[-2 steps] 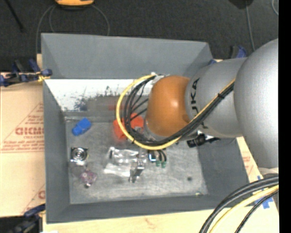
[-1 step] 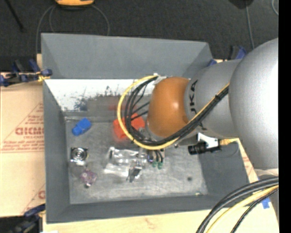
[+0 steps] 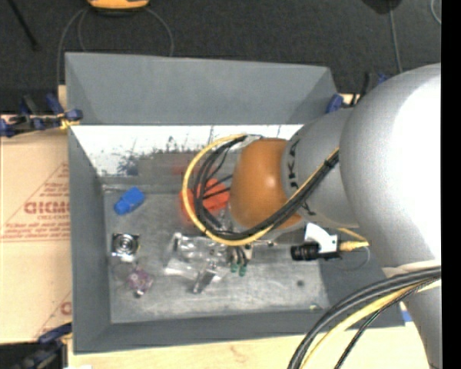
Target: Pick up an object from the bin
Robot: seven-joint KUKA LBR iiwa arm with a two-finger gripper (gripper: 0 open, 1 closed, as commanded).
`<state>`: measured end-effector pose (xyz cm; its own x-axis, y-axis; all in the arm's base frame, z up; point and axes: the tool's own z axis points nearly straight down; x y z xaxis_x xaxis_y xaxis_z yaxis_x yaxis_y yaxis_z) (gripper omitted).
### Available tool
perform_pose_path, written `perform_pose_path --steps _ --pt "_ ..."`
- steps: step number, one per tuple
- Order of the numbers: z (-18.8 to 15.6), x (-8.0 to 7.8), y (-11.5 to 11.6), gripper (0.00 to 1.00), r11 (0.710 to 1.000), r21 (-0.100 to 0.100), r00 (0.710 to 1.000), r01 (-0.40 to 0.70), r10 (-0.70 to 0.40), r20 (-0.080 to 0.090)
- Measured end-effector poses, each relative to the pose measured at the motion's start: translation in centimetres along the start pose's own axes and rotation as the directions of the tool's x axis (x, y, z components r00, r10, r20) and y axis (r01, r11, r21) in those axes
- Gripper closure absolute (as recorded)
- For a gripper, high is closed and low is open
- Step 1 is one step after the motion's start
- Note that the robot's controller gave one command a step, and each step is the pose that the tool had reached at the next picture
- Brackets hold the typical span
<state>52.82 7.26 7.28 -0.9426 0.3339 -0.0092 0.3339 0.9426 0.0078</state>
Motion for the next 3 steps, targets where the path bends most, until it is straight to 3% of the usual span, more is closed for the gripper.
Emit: perform_pose_path --steps 1,2,3 --pt "-0.22 -0.16 0.11 0.0 1.0 0.002 1.0 0.003 -0.003 -0.005" --pt "-0.45 -0.52 0.12 1.0 1.0 0.0 1.0 0.002 -0.002 0.007" --pt "-1.0 -0.61 0.14 1.0 1.0 0.005 1.0 0.005 -0.005 -0.006"
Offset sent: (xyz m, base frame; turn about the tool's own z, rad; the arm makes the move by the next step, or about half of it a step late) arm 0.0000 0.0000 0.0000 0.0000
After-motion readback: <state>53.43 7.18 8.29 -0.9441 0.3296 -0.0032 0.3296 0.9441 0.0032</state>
